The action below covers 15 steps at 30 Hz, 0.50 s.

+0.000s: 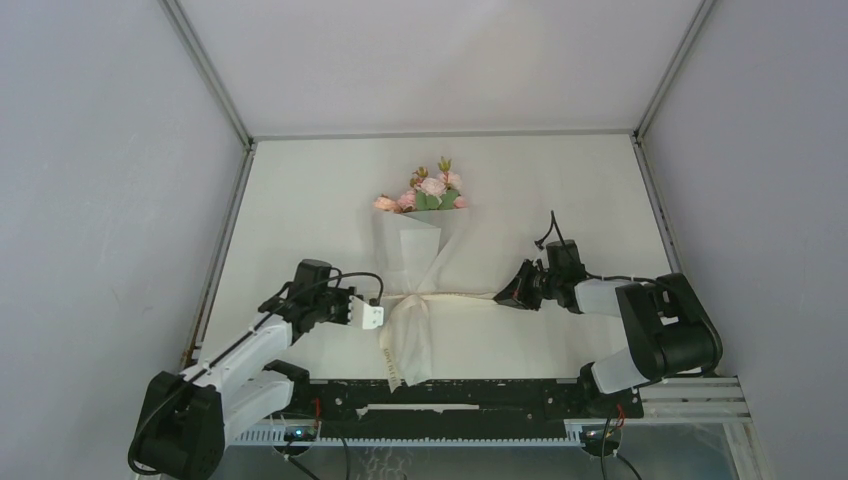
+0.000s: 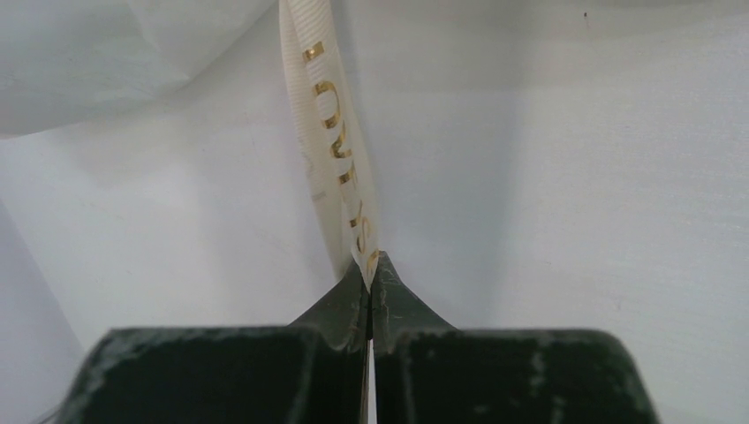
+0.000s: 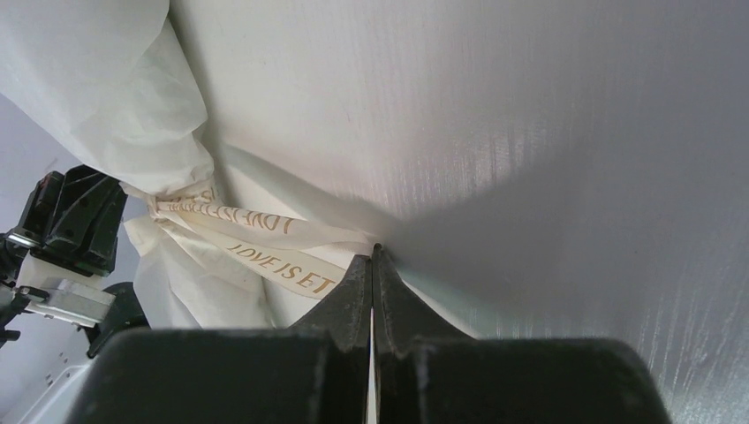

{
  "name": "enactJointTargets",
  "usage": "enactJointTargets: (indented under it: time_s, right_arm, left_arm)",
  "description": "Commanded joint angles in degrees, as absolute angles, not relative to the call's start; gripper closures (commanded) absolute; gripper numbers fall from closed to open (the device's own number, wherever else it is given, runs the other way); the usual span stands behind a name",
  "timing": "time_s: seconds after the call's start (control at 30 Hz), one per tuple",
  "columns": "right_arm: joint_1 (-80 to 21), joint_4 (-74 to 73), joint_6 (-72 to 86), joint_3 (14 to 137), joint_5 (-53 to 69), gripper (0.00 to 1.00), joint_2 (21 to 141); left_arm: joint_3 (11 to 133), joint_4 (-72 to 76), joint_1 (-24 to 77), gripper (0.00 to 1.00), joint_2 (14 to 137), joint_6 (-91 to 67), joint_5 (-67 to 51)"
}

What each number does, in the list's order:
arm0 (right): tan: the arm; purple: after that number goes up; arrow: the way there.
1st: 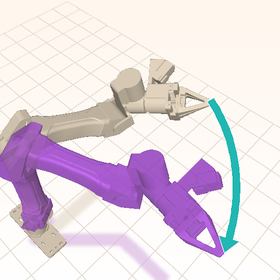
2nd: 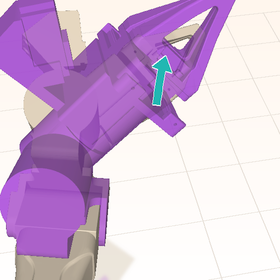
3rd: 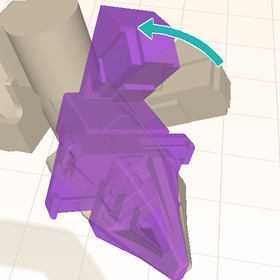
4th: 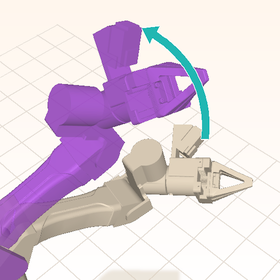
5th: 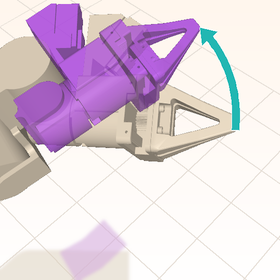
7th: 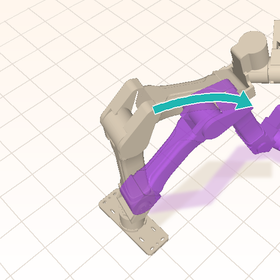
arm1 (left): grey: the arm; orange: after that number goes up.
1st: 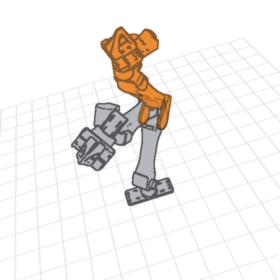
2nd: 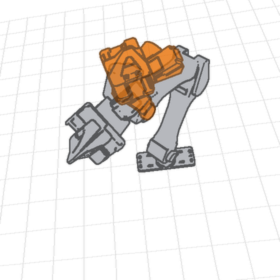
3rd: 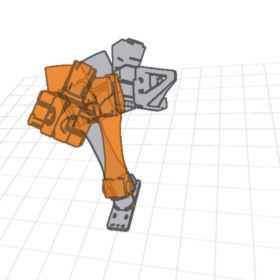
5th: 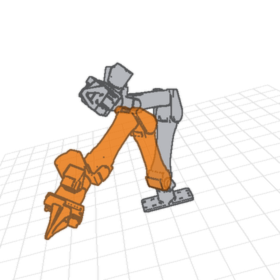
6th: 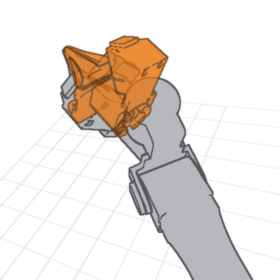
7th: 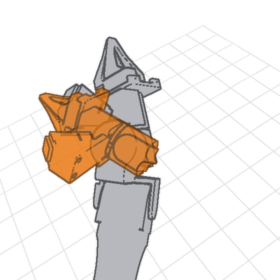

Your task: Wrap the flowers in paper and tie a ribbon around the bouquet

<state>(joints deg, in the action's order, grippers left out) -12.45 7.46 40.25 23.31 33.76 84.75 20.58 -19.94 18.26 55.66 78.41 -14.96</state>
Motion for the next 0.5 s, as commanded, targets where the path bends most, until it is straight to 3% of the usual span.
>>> enactJointTargets:
  time_s: [0.0, 0.3, 0.33, 0.4, 0.43, 0.47]
  right_arm:
    - [-9.8, 6.2, 39.4, 22.3, 25.8, 1.0, 84.2]
    - [-11.3, 6.4, 38.3, 23.0, 27.9, 0.99, 82.9]
    - [-12.1, 5.6, 37.8, 23.8, 28.5, 0.88, 82.3]
    - [-14.0, 2.8, 36.8, 25.7, 27.9, 0.61, 79.7]
    - [-14.9, 1.2, 36.5, 26.6, 27.0, 0.49, 77.9]
    - [-15.4, 0.4, 36.3, 26.9, 26.0, 0.37, 75.8]
  left_arm:
    - [19.3, -23.6, 15.9, 1.0, 54.4, 76.8, -8.9]
    - [23.2, -32.9, 18.9, 1.0, 50.8, 71.8, -13.3]
    - [23.2, -34.6, 19.2, 0.96, 50.1, 72.6, -14.0]
    - [24.1, -38.9, 19.6, 0.44, 48.6, 74.0, -16.8]
    - [24.5, -40.7, 19.6, 0.28, 47.8, 74.3, -18.6]
    - [24.7, -41.9, 19.6, 0.2, 46.9, 74.2, -20.0]
